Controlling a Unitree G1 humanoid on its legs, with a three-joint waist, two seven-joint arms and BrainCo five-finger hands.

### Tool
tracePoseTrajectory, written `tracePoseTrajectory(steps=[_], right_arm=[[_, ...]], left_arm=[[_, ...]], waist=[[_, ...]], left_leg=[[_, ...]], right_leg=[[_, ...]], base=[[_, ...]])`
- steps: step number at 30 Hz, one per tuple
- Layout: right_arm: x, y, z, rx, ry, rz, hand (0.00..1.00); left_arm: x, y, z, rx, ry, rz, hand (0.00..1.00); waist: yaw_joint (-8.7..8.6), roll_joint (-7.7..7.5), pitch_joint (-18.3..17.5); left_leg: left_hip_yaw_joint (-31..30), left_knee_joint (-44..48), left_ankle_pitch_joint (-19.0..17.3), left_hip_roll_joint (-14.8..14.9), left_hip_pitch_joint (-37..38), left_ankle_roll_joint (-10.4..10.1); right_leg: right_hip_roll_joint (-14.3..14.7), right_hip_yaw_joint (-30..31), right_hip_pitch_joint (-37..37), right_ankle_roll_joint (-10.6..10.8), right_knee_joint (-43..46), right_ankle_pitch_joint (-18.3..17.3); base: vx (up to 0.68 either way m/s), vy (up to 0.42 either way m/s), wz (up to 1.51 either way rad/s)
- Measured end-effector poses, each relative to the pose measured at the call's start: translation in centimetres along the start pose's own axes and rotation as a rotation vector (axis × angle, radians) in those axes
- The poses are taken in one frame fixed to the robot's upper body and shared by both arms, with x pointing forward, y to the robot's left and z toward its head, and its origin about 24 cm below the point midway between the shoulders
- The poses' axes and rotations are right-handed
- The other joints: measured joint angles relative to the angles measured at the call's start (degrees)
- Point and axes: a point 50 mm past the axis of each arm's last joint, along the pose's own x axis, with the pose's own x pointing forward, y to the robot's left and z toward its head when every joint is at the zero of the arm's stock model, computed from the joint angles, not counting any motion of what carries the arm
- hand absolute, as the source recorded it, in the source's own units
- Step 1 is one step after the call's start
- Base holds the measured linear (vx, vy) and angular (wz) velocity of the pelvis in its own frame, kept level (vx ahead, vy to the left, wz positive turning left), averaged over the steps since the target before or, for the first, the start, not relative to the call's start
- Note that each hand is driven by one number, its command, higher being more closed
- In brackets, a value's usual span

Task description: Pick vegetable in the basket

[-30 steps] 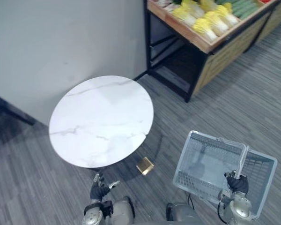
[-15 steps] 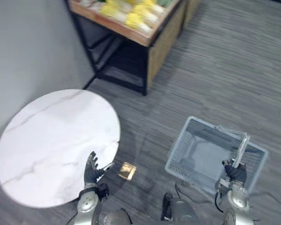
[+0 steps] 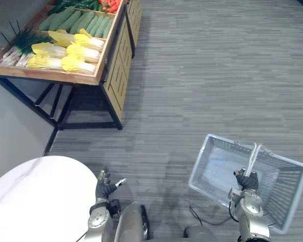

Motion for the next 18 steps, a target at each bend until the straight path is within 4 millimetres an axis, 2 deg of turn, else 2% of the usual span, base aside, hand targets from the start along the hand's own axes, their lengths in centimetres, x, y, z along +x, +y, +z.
tracePoseTrajectory(steps=[1,2,3,4,5,6,7,8,9,10,11,13,14,15,16,17,18], right_arm=[[0.1,-0.1,0.1,0.002,-0.004,-0.007,1.00],[0.3,0.1,0.1,0.001,0.000,-0.008,1.00],[0.4,0.3,-0.3,-0.005,0.021,0.001,1.00],[0.4,0.4,-0.5,-0.007,0.033,0.008,1.00],[0.1,0.8,-1.2,-0.009,0.061,0.021,1.00],[-0.3,0.9,-2.0,-0.009,0.095,0.024,1.00],[-0.6,1.0,-2.3,-0.014,0.109,0.032,1.00],[-0.8,1.7,-2.6,-0.026,0.122,0.066,1.00],[-0.9,2.2,-2.5,-0.036,0.113,0.096,1.00],[-0.9,2.4,-2.4,-0.038,0.110,0.103,1.00],[-0.7,2.6,-1.7,-0.032,0.082,0.112,1.00],[-0.2,2.8,-0.6,-0.027,0.040,0.123,1.00],[-0.1,2.8,-0.4,-0.027,0.033,0.123,1.00],[-0.2,2.7,-0.5,-0.028,0.034,0.121,1.00],[-0.1,2.0,-0.6,-0.040,0.035,0.107,1.00],[0.5,1.9,0.0,-0.046,0.020,0.102,1.00],[0.6,2.0,0.3,-0.041,0.009,0.100,1.00]], left_arm=[[0.1,0.1,0.1,0.000,-0.005,0.004,0.00],[0.1,0.2,0.1,0.001,-0.002,0.015,0.00],[-0.2,0.1,-0.3,0.000,0.013,0.016,0.00],[-0.4,0.1,-0.5,0.002,0.021,0.013,0.00],[-0.5,0.2,-0.8,0.007,0.031,0.009,0.00],[-0.5,0.1,-0.7,0.014,0.030,0.002,0.00],[-0.5,0.1,-0.7,0.016,0.028,0.001,0.00],[-0.5,0.2,-0.5,0.019,0.021,0.001,0.00],[-0.4,0.2,-0.1,0.023,0.004,-0.003,0.00],[-0.3,0.1,0.0,0.022,0.000,-0.007,0.00],[0.1,-0.4,0.5,0.017,-0.019,-0.020,0.00],[0.5,-0.9,0.8,0.018,-0.028,-0.035,0.00],[0.5,-0.8,0.7,0.023,-0.021,-0.033,0.00],[0.5,-0.8,0.6,0.025,-0.019,-0.033,0.00],[0.4,-1.1,0.3,0.019,-0.004,-0.035,0.00],[0.5,-1.4,0.1,0.013,0.003,-0.037,0.00],[0.7,-1.5,0.4,0.015,-0.006,-0.040,0.00]], waist=[[0.12,-0.21,0.0],[0.30,-0.59,0.0],[0.32,-1.14,-0.1],[0.24,-1.19,0.0],[-0.39,-1.19,0.0],[-1.16,-1.16,0.0],[-1.39,-1.13,0.0],[-1.77,-0.95,0.0],[-1.86,-0.82,-0.1],[-1.92,-0.56,-0.2],[-2.04,0.06,0.0],[-2.64,1.30,0.7],[-3.35,1.29,0.8],[-3.50,0.69,0.7],[-4.04,1.19,0.8],[-3.29,3.12,0.5],[-3.29,2.98,0.5]], left_leg=[[0.0,2.0,-2.0,-0.2,-0.8,0.4],[0.6,5.4,-5.7,-0.6,-1.3,1.2],[2.4,5.4,-7.9,-1.3,1.1,1.9],[2.7,4.8,-8.4,-2.0,2.8,2.2],[2.9,3.0,-9.3,-3.1,7.2,3.3],[2.9,0.7,-10.1,-3.7,12.0,4.1],[2.9,-0.9,-10.2,-3.8,14.6,4.3],[2.7,-4.3,-10.2,-3.8,19.1,4.3],[2.4,-7.6,-10.2,-3.5,22.5,4.3],[2.3,-8.7,-10.2,-3.1,23.6,4.3],[2.2,-10.2,-10.2,-2.1,25.4,4.2],[1.3,-12.2,-10.5,-0.1,28.3,2.6],[0.4,-13.3,-10.8,0.7,30.4,0.8],[-0.3,-13.8,-10.9,0.4,31.8,-0.6],[-2.5,-13.7,-12.0,1.2,34.1,-2.8],[-4.2,-12.8,-10.8,3.3,33.6,-4.7],[-5.1,-12.4,-9.0,3.3,33.3,-5.0]], right_leg=[[-0.3,0.6,0.0,0.6,-0.1,0.2],[-1.2,1.7,0.1,1.7,1.5,0.2],[-2.8,3.0,-1.6,2.7,8.9,0.7],[-3.7,3.4,-3.8,4.6,14.8,1.8],[-5.3,3.5,-8.6,6.7,28.9,5.6],[-6.1,2.3,-12.2,5.4,39.3,5.0],[-6.3,1.1,-13.5,4.3,42.3,4.4],[-6.1,-2.1,-16.7,1.7,44.5,2.9],[-5.9,-5.6,-20.5,-0.6,43.4,1.5],[-5.5,-7.1,-22.5,-1.4,41.6,0.9],[-4.1,-8.9,-26.2,-2.3,35.5,0.4],[-0.6,-8.3,-30.6,-1.6,22.7,2.7],[2.0,-6.7,-30.9,-1.1,10.3,9.3],[2.4,-5.3,-30.6,-1.5,3.9,15.0],[3.9,-3.3,-28.8,-4.5,0.4,29.7],[5.4,-3.8,-29.0,-5.4,2.4,27.2],[5.1,-3.7,-30.0,-5.8,5.0,25.2]], base=[[0.45,0.251,-0.01],[0.47,0.281,-0.27],[0.48,0.279,-0.33],[0.51,0.249,-0.24],[0.55,0.174,-0.04],[0.57,0.137,0.07],[0.58,0.063,0.08],[0.54,0.023,-0.02],[0.52,-0.001,-0.02],[0.61,-0.058,0.02],[0.61,-0.097,0.12],[0.52,-0.111,0.27],[0.34,-0.102,0.41],[0.62,-0.202,0.56],[0.73,-0.217,0.19],[0.72,-0.224,0.08],[0.55,-0.192,0.09]])
